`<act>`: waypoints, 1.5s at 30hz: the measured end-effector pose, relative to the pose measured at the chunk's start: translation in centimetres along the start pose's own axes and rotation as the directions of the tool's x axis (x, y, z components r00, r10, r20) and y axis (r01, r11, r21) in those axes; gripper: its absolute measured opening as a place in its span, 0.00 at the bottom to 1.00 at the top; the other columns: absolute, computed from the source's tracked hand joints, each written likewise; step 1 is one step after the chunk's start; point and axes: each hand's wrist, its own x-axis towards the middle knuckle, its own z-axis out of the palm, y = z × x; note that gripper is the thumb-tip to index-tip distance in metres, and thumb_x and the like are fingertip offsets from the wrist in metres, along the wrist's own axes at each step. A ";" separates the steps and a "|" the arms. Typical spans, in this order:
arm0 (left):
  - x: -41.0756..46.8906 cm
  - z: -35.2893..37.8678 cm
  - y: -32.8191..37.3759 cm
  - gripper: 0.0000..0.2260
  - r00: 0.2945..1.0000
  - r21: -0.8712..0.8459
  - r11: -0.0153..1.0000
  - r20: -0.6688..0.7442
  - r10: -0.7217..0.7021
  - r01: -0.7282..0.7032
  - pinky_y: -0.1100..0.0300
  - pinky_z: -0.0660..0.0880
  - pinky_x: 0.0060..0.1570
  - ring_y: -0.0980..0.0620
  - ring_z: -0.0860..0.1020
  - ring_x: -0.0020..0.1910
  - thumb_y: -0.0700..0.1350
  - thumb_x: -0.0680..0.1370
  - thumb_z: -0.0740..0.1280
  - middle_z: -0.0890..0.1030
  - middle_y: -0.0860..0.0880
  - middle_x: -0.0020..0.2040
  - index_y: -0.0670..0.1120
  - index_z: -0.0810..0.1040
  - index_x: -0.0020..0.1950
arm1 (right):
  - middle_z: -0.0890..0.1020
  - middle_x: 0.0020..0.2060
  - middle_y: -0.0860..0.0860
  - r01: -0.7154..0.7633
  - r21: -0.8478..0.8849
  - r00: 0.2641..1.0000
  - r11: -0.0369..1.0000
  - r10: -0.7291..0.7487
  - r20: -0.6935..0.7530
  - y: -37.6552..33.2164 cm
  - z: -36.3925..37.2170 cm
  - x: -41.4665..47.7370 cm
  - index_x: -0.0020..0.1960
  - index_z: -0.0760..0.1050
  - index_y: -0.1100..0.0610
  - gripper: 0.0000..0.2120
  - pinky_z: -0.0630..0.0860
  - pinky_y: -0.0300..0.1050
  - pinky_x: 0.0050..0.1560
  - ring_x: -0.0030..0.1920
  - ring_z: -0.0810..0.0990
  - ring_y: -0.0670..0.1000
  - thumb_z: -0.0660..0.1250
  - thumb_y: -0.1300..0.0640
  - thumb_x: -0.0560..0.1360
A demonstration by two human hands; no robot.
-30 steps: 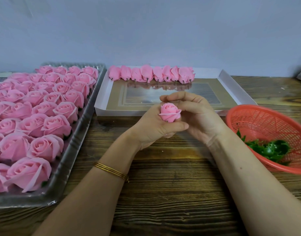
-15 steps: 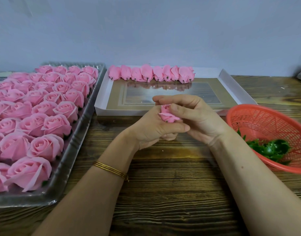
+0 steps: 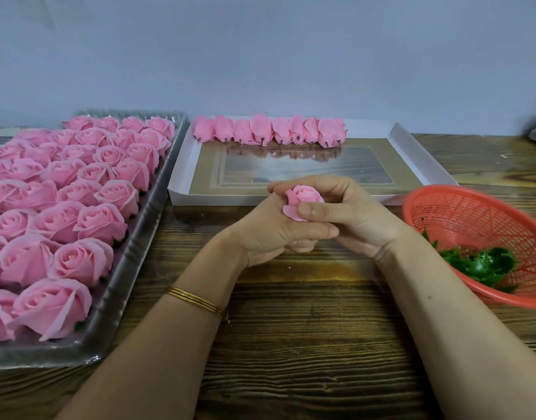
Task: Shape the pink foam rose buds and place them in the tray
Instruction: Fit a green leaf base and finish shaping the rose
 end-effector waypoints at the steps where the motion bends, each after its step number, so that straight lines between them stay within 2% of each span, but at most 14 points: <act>1: 0.1 0.0 -0.1 0.10 1.000 0.006 1.000 -0.012 0.001 -0.001 0.66 0.63 0.26 0.58 0.67 0.23 0.31 0.74 0.68 0.70 0.52 0.28 0.44 0.74 0.39 | 0.84 0.51 0.56 0.000 -0.021 1.000 1.000 0.000 -0.007 -0.1 -0.1 0.0 0.48 0.85 0.60 0.13 0.81 0.46 0.50 0.52 0.82 0.51 0.70 0.68 0.65; 4: 0.4 0.2 -0.3 0.08 0.996 0.061 0.998 -0.081 0.037 -0.032 0.66 0.63 0.24 0.58 0.65 0.22 0.30 0.74 0.67 0.68 0.51 0.26 0.40 0.71 0.42 | 0.83 0.51 0.59 -0.014 -0.053 0.999 0.999 0.011 -0.053 -0.2 -0.2 0.2 0.48 0.85 0.60 0.11 0.80 0.44 0.52 0.53 0.82 0.51 0.68 0.65 0.68; 9: 0.9 0.4 -0.6 0.11 0.970 0.228 0.970 -0.200 0.135 -0.088 0.65 0.63 0.24 0.56 0.65 0.23 0.30 0.70 0.68 0.67 0.47 0.27 0.43 0.71 0.35 | 0.84 0.50 0.61 0.059 -0.101 0.972 0.993 -0.080 -0.219 0.0 1.0 0.6 0.42 0.83 0.62 0.10 0.78 0.45 0.57 0.53 0.82 0.52 0.70 0.54 0.71; 13: 0.9 0.3 -0.7 0.06 0.967 0.283 0.955 -0.208 0.149 -0.086 0.67 0.64 0.25 0.57 0.67 0.24 0.28 0.70 0.67 0.69 0.47 0.27 0.30 0.72 0.44 | 0.85 0.46 0.61 0.095 -0.225 0.940 0.970 -0.162 -0.301 0.5 1.5 0.8 0.41 0.83 0.60 0.05 0.78 0.41 0.54 0.48 0.82 0.50 0.68 0.65 0.74; 15: 0.9 0.3 -0.6 0.09 0.965 0.266 0.960 -0.221 0.143 -0.081 0.66 0.63 0.25 0.55 0.66 0.25 0.28 0.70 0.67 0.67 0.46 0.29 0.28 0.70 0.47 | 0.85 0.46 0.60 0.099 -0.231 0.936 0.968 -0.169 -0.308 0.6 1.6 0.9 0.42 0.82 0.61 0.05 0.78 0.41 0.53 0.47 0.82 0.50 0.69 0.67 0.73; 20: 0.8 0.6 -0.6 0.06 0.964 0.205 0.977 -0.242 0.106 -0.056 0.66 0.64 0.25 0.56 0.68 0.25 0.31 0.67 0.68 0.69 0.45 0.27 0.36 0.71 0.40 | 0.85 0.48 0.60 0.101 -0.272 0.935 0.957 -0.184 -0.302 0.8 1.6 0.8 0.44 0.82 0.62 0.04 0.78 0.37 0.50 0.49 0.83 0.50 0.72 0.68 0.70; 23: 0.7 0.4 -0.6 0.11 0.966 0.183 0.979 -0.224 0.128 -0.088 0.71 0.70 0.27 0.61 0.76 0.27 0.30 0.66 0.67 0.77 0.57 0.28 0.47 0.77 0.38 | 0.85 0.50 0.59 0.113 -0.252 0.944 0.961 -0.183 -0.274 0.9 1.6 0.7 0.44 0.81 0.62 0.07 0.78 0.37 0.51 0.50 0.82 0.49 0.74 0.68 0.67; 28: 0.7 0.6 -0.6 0.13 0.952 0.228 0.966 -0.248 0.178 -0.121 0.69 0.72 0.30 0.59 0.78 0.33 0.34 0.64 0.69 0.78 0.57 0.31 0.53 0.80 0.35 | 0.83 0.53 0.58 0.108 -0.163 0.961 0.981 -0.145 -0.236 1.0 1.6 0.7 0.46 0.80 0.61 0.13 0.78 0.38 0.53 0.52 0.82 0.49 0.74 0.65 0.61; 31: 0.7 0.5 -0.6 0.11 0.956 0.236 0.963 -0.231 0.182 -0.126 0.69 0.70 0.28 0.59 0.75 0.30 0.33 0.66 0.69 0.76 0.56 0.30 0.51 0.78 0.37 | 0.82 0.52 0.58 0.076 -0.103 0.977 0.992 -0.095 -0.190 0.9 1.3 0.6 0.49 0.79 0.62 0.17 0.78 0.41 0.55 0.53 0.81 0.50 0.75 0.67 0.60; 35: 0.7 0.5 -0.5 0.08 0.958 0.160 0.979 -0.238 0.160 -0.124 0.64 0.65 0.25 0.55 0.68 0.26 0.30 0.70 0.69 0.70 0.47 0.29 0.40 0.74 0.44 | 0.80 0.46 0.58 0.064 -0.012 0.986 0.998 -0.065 -0.155 0.1 0.5 0.5 0.57 0.78 0.64 0.17 0.78 0.42 0.52 0.49 0.80 0.51 0.72 0.64 0.69; 37: 0.7 0.6 -0.5 0.08 0.957 0.183 0.976 -0.242 0.158 -0.115 0.64 0.65 0.25 0.54 0.68 0.26 0.30 0.71 0.69 0.69 0.47 0.29 0.39 0.75 0.46 | 0.82 0.48 0.56 0.109 -0.060 0.976 0.992 -0.118 -0.185 -0.2 0.6 0.6 0.55 0.80 0.60 0.13 0.75 0.43 0.56 0.52 0.80 0.50 0.71 0.59 0.70; 40: 0.7 0.5 -0.5 0.06 0.955 0.230 0.967 -0.246 0.166 -0.109 0.64 0.65 0.26 0.54 0.68 0.27 0.29 0.71 0.68 0.70 0.48 0.28 0.35 0.75 0.45 | 0.84 0.55 0.52 0.138 -0.282 0.954 0.950 -0.203 -0.219 -0.3 1.3 0.8 0.49 0.83 0.56 0.08 0.73 0.42 0.64 0.59 0.80 0.45 0.69 0.56 0.72; 42: 0.6 0.5 -0.6 0.05 0.956 0.259 0.960 -0.238 0.172 -0.108 0.65 0.65 0.27 0.55 0.68 0.27 0.29 0.72 0.69 0.70 0.48 0.27 0.36 0.74 0.42 | 0.84 0.55 0.51 0.127 -0.402 0.951 0.907 -0.226 -0.209 -0.1 1.6 0.9 0.48 0.83 0.56 0.05 0.73 0.39 0.63 0.59 0.80 0.45 0.68 0.59 0.76; 45: 0.4 0.5 -0.5 0.06 0.957 0.277 0.954 -0.229 0.180 -0.113 0.67 0.68 0.29 0.56 0.71 0.28 0.33 0.70 0.71 0.74 0.50 0.28 0.41 0.76 0.40 | 0.84 0.55 0.52 0.114 -0.429 0.956 0.896 -0.217 -0.198 0.1 1.7 0.9 0.50 0.83 0.57 0.06 0.74 0.34 0.60 0.58 0.81 0.44 0.68 0.62 0.76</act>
